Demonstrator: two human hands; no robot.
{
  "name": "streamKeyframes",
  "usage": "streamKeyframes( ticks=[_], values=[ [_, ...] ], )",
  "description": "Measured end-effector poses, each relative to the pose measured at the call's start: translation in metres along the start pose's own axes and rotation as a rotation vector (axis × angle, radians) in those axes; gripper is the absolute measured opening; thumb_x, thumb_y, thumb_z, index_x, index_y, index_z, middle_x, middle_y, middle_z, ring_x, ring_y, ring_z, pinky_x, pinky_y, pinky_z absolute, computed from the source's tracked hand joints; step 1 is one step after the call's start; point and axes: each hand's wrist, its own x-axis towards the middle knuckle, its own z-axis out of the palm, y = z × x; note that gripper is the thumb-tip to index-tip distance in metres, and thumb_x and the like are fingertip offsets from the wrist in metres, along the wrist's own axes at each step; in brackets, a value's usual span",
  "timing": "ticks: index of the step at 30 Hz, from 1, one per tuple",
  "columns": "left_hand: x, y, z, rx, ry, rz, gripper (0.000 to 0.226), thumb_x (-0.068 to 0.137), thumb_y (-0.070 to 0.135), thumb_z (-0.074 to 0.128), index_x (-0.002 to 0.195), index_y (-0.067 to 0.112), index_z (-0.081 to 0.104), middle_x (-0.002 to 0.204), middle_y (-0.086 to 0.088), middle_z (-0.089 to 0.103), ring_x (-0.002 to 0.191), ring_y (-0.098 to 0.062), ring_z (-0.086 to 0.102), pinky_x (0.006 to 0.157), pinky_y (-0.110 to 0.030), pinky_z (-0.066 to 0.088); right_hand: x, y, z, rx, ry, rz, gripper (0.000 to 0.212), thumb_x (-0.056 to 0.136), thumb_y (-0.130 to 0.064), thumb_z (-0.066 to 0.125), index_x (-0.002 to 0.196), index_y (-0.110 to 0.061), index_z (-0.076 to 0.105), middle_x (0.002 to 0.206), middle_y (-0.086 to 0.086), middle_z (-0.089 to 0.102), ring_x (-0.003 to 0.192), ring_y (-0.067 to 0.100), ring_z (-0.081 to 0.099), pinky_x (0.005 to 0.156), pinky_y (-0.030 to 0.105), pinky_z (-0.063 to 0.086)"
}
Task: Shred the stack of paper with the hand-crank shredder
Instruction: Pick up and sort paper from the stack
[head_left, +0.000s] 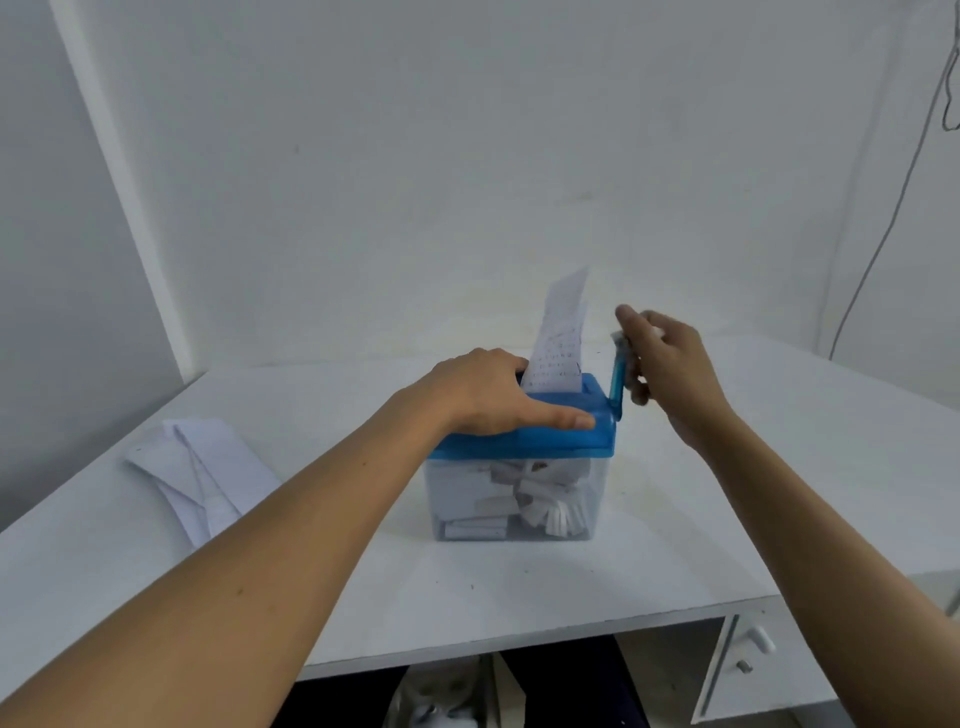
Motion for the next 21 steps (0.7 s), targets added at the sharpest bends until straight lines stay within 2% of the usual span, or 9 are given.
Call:
streamKeyframes(
  ticks=[3, 7, 10, 12, 17, 21],
  values=[
    [0.0, 0.0, 0.001, 0.014, 0.005, 0.015, 0.104, 0.061, 0.093, 0.062, 0.148, 0.038, 0.048, 0.141, 0.01, 0.059, 0.115, -0.02, 0.06, 0.094, -0.04, 0.057, 0.016, 0.006, 0.005, -0.051, 0.012, 0.032, 0.027, 0.1, -0.032, 0.059, 0.091, -0.007, 0.052, 0.065, -0.005, 0.062, 0.051, 0.011, 0.048, 0.045, 0.023, 0.045],
    [-0.001, 0.001, 0.0, 0.021, 0.012, 0.023, 0.102, 0.062, 0.093, 0.061, 0.148, 0.039, 0.048, 0.141, 0.01, 0.059, 0.113, -0.019, 0.06, 0.091, -0.037, 0.057, 0.018, 0.011, 0.007, -0.081, 0.045, 0.057, 0.035, 0.098, -0.037, 0.063, 0.083, -0.006, 0.057, 0.059, -0.01, 0.064, 0.046, 0.007, 0.05, 0.045, 0.02, 0.046],
    [-0.001, 0.002, -0.001, 0.013, 0.013, 0.033, 0.099, 0.063, 0.093, 0.061, 0.146, 0.04, 0.05, 0.137, 0.011, 0.061, 0.109, -0.017, 0.06, 0.087, -0.034, 0.056, 0.016, 0.021, 0.009, -0.257, 0.035, 0.115, 0.04, 0.096, -0.041, 0.064, 0.076, -0.007, 0.059, 0.068, -0.003, 0.069, 0.041, 0.004, 0.053, 0.044, 0.02, 0.045],
    [0.0, 0.003, 0.0, 0.025, 0.007, 0.037, 0.097, 0.064, 0.092, 0.06, 0.145, 0.04, 0.05, 0.135, 0.012, 0.062, 0.108, -0.016, 0.061, 0.082, -0.032, 0.055, 0.01, 0.038, 0.012, -0.352, -0.013, 0.188, 0.043, 0.097, -0.043, 0.061, 0.072, -0.009, 0.057, 0.064, 0.002, 0.064, 0.041, 0.008, 0.052, 0.044, 0.021, 0.044],
    [-0.002, 0.002, 0.002, 0.038, 0.023, 0.019, 0.1, 0.061, 0.098, 0.054, 0.144, 0.041, 0.051, 0.131, 0.013, 0.063, 0.106, -0.016, 0.062, 0.081, -0.033, 0.055, -0.028, 0.059, 0.015, -0.346, -0.096, 0.331, 0.037, 0.104, -0.018, 0.048, 0.069, -0.007, 0.058, 0.057, 0.005, 0.056, 0.044, 0.013, 0.047, 0.041, 0.02, 0.037],
    [-0.004, 0.003, 0.002, 0.061, 0.034, 0.006, 0.098, 0.064, 0.097, 0.053, 0.146, 0.043, 0.048, 0.136, 0.013, 0.061, 0.111, -0.017, 0.061, 0.081, -0.034, 0.053, -0.054, 0.059, 0.009, -0.376, -0.115, 0.366, 0.05, 0.106, -0.037, 0.045, 0.069, -0.006, 0.061, 0.054, 0.005, 0.059, 0.038, 0.011, 0.05, 0.044, 0.02, 0.041]
  ],
)
